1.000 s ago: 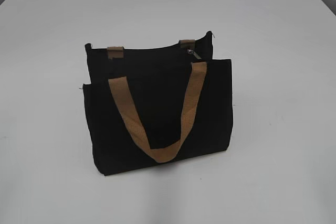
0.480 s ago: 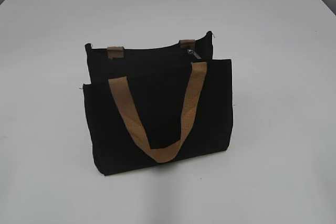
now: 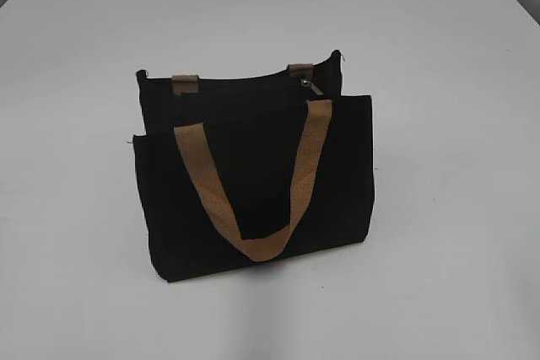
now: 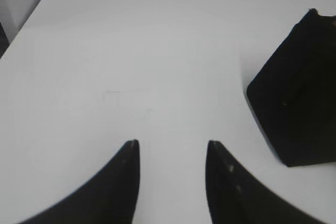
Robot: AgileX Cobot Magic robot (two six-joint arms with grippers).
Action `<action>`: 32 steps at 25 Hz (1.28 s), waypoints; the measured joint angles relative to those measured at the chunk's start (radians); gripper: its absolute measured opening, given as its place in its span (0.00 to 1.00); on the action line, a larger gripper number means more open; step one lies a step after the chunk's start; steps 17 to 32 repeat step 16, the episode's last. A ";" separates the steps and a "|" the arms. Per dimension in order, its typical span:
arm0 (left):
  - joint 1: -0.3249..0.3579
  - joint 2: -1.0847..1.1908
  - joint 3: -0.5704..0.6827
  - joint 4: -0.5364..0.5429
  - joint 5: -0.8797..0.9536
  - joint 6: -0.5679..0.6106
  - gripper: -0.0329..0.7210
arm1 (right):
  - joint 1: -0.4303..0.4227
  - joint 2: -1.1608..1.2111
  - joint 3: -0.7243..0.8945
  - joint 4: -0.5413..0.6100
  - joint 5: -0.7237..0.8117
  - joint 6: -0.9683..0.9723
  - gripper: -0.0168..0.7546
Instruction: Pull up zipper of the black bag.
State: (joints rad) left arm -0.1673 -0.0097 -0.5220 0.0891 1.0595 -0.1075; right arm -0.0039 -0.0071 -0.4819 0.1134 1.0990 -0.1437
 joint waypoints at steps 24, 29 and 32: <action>0.003 0.000 0.000 0.000 0.000 0.000 0.43 | 0.000 0.000 0.000 0.000 0.000 0.000 0.61; 0.003 0.000 0.000 0.000 0.000 0.000 0.43 | 0.000 0.000 0.000 0.000 0.000 0.000 0.61; 0.003 0.000 0.000 0.000 0.000 0.000 0.43 | 0.000 0.000 0.000 0.000 0.000 0.000 0.61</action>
